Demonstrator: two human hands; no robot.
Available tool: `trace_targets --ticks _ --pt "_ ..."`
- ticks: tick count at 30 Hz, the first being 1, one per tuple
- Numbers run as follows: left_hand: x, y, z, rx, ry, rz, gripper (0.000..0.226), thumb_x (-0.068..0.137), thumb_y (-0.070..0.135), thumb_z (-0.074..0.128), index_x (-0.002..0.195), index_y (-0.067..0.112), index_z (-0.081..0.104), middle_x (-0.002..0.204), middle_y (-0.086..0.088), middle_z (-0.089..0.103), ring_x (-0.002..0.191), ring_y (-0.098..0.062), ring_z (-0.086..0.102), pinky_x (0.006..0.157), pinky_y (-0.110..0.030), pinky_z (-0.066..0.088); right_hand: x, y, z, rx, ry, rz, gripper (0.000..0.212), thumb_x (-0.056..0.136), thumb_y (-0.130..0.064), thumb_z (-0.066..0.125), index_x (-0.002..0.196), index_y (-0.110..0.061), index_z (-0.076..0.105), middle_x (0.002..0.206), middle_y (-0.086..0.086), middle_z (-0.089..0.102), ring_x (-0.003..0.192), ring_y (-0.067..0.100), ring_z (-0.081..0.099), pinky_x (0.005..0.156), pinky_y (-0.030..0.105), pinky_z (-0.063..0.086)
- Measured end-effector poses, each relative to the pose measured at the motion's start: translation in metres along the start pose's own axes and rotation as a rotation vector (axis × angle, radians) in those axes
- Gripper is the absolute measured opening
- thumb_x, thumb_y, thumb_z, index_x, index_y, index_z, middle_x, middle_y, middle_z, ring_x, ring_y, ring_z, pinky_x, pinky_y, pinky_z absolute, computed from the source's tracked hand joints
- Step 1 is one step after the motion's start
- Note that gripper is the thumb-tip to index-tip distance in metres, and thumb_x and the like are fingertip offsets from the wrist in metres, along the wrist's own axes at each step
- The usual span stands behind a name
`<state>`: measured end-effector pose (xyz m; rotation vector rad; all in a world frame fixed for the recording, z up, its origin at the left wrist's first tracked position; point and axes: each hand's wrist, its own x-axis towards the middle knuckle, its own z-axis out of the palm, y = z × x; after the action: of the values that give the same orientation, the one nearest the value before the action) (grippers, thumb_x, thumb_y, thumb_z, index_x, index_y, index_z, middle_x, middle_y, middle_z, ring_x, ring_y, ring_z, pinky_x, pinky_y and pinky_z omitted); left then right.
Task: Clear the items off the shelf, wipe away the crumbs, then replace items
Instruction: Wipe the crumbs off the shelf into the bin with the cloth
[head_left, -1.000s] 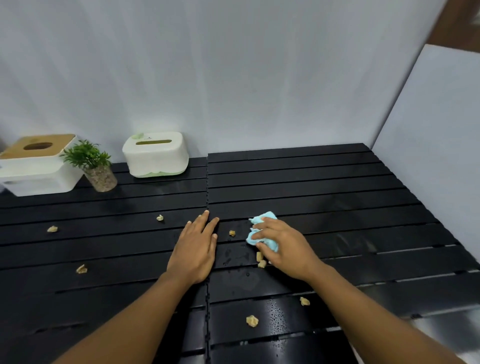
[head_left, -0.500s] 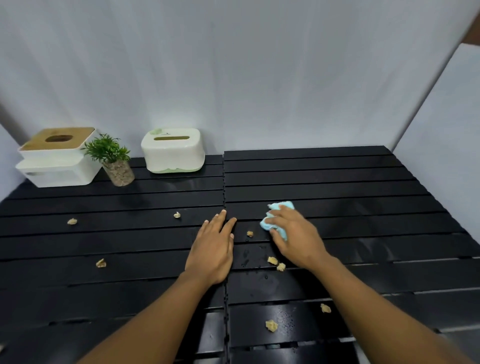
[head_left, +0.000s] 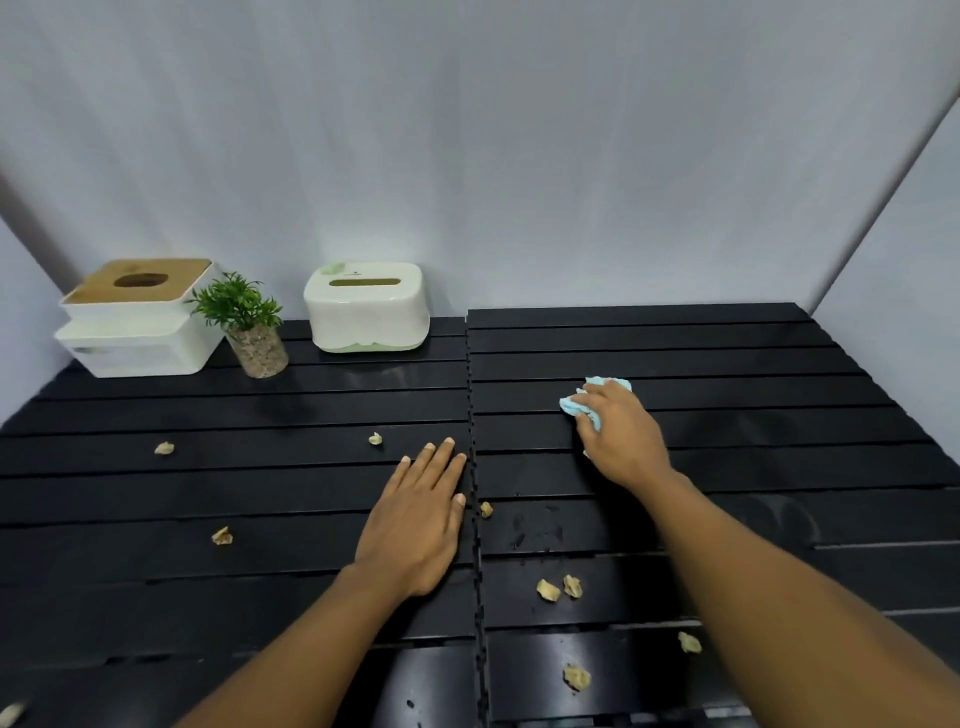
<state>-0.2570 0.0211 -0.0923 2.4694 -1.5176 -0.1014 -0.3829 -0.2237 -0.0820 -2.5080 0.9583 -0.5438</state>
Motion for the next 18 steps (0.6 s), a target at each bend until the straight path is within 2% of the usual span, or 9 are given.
trace_targets --ticks 2,6,9,11,12,14,16,18 --pt "0.002 0.000 -0.001 -0.007 0.012 0.003 0.074 0.086 0.048 -0.010 0.152 0.022 0.010 0.160 0.008 -0.002 0.144 -0.004 -0.009 0.116 -0.027 -0.011 0.001 -0.006 0.010 -0.040 -0.038 -0.032 0.034 0.095 -0.021 0.045 0.127 -0.024 0.058 0.142 -0.009 0.048 0.140 0.011 0.028 0.105 0.036 0.039" --pt "0.003 -0.001 -0.001 0.012 0.019 0.002 0.067 0.090 0.044 -0.003 0.151 0.022 0.013 0.160 0.008 0.001 0.146 -0.007 -0.004 0.116 -0.026 -0.009 -0.026 -0.036 0.021 -0.075 -0.147 -0.279 0.035 0.093 -0.021 0.047 0.126 -0.028 0.059 0.142 -0.013 0.048 0.140 0.009 0.029 0.108 0.033 0.035" --pt "0.002 0.000 -0.001 -0.001 0.012 -0.004 0.057 0.098 0.039 0.008 0.151 0.021 0.013 0.161 0.007 0.003 0.147 -0.009 -0.003 0.117 -0.027 -0.008 -0.057 -0.061 0.021 -0.024 -0.191 -0.407 0.033 0.093 -0.022 0.050 0.123 -0.029 0.061 0.138 -0.015 0.051 0.139 0.006 0.031 0.107 0.028 0.034" --pt "0.001 -0.002 0.000 -0.008 0.006 0.008 0.061 0.095 0.041 0.003 0.151 0.020 0.013 0.161 0.005 0.003 0.147 -0.010 -0.002 0.116 -0.026 -0.009 -0.076 -0.071 0.023 0.066 -0.233 -0.456 0.032 0.092 -0.022 0.052 0.121 -0.028 0.063 0.134 -0.015 0.056 0.136 0.004 0.035 0.108 0.025 0.032" --pt "0.000 -0.002 0.000 -0.005 0.006 0.015 0.063 0.093 0.042 0.001 0.151 0.020 0.013 0.161 0.005 0.004 0.147 -0.010 -0.002 0.116 -0.026 -0.009 -0.084 -0.074 0.023 0.149 -0.241 -0.449 0.032 0.091 -0.021 0.052 0.120 -0.027 0.065 0.131 -0.014 0.058 0.134 0.004 0.039 0.109 0.024 0.033" --pt "-0.001 -0.003 -0.001 -0.017 0.002 0.018 0.056 0.099 0.037 0.010 0.152 0.020 0.013 0.161 0.005 0.003 0.147 -0.010 -0.002 0.117 -0.027 -0.008 -0.089 -0.078 0.019 0.384 -0.189 -0.362 0.030 0.090 -0.014 0.055 0.115 -0.022 0.069 0.123 -0.012 0.064 0.125 0.000 0.049 0.107 0.023 0.037" --pt "-0.001 -0.004 -0.003 -0.028 0.011 0.012 0.051 0.102 0.033 0.017 0.152 0.021 0.012 0.161 0.006 0.002 0.147 -0.010 -0.003 0.117 -0.027 -0.009 -0.081 -0.075 0.015 0.551 -0.020 -0.235 0.028 0.089 -0.006 0.056 0.110 -0.019 0.071 0.119 -0.012 0.065 0.117 -0.001 0.055 0.103 0.021 0.040" --pt "-0.001 -0.003 -0.003 -0.031 0.021 0.010 0.051 0.103 0.033 0.017 0.152 0.021 0.011 0.161 0.007 0.001 0.146 -0.009 -0.004 0.116 -0.026 -0.011 -0.064 -0.061 0.008 0.555 0.160 -0.075 0.026 0.091 -0.008 0.055 0.110 -0.018 0.070 0.122 -0.010 0.065 0.117 0.002 0.056 0.101 0.018 0.040"
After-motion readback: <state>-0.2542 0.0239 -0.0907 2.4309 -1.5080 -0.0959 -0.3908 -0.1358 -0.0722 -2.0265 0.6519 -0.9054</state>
